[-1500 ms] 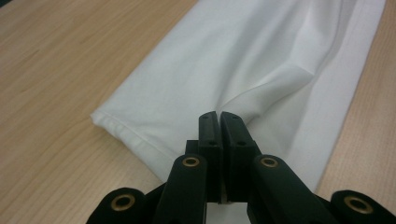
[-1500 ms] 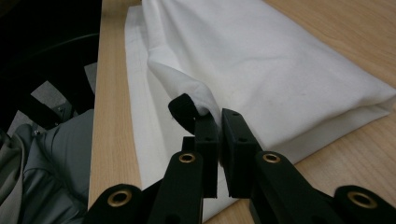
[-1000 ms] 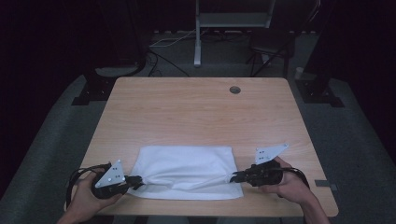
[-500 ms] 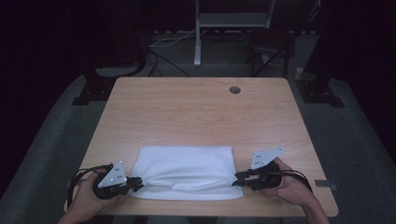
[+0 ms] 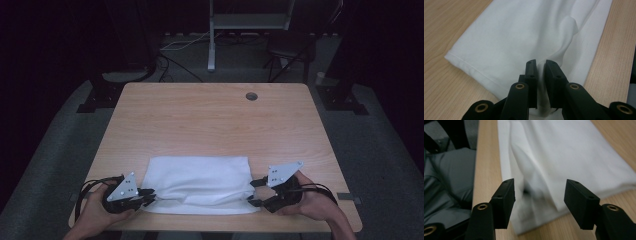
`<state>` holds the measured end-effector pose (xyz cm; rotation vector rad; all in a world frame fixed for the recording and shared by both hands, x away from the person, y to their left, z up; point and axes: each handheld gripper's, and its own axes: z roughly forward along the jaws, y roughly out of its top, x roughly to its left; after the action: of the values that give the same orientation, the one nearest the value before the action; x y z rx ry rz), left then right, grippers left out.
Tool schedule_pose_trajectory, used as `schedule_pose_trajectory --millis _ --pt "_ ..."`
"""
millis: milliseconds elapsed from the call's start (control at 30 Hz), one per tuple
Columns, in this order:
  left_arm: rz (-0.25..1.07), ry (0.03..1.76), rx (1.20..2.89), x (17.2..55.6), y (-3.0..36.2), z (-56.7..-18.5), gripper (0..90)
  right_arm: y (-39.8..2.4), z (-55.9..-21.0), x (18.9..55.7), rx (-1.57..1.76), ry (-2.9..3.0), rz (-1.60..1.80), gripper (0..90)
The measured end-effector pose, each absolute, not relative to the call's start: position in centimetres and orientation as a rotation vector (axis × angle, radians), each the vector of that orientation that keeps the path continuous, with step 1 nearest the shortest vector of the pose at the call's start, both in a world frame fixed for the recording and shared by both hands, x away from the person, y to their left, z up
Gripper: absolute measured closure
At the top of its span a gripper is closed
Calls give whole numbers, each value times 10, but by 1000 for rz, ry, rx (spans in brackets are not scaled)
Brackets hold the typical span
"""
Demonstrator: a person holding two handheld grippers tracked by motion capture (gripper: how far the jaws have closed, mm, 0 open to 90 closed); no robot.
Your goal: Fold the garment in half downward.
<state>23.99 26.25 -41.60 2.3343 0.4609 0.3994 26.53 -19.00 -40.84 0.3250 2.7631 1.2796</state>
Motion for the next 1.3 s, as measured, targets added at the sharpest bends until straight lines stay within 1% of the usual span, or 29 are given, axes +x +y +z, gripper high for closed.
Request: schedule_pose_trajectory --millis 133,267,333,467,533,800,967,1300 --pt "400 461 2333 240 262 -416 805 -184 -407 265 306 2763 1287 410" --pt "403 459 2338 241 261 -417 807 -179 -417 267 322 2805 1208 457" --pt "402 456 2343 240 260 -417 809 -176 -422 266 332 2821 1187 497" --pt "405 448 2348 239 259 -419 848 -175 -427 264 340 2839 1148 633" --pt "411 442 2355 238 259 -418 862 -175 -427 262 330 2842 1139 683" --pt "420 461 2349 236 260 -421 879 -176 -427 258 376 2812 1129 835" --pt "432 478 2338 235 260 -421 886 -178 -428 257 396 2795 1176 857" --pt "446 467 2285 231 266 -406 888 -186 -414 252 435 2770 1285 860"
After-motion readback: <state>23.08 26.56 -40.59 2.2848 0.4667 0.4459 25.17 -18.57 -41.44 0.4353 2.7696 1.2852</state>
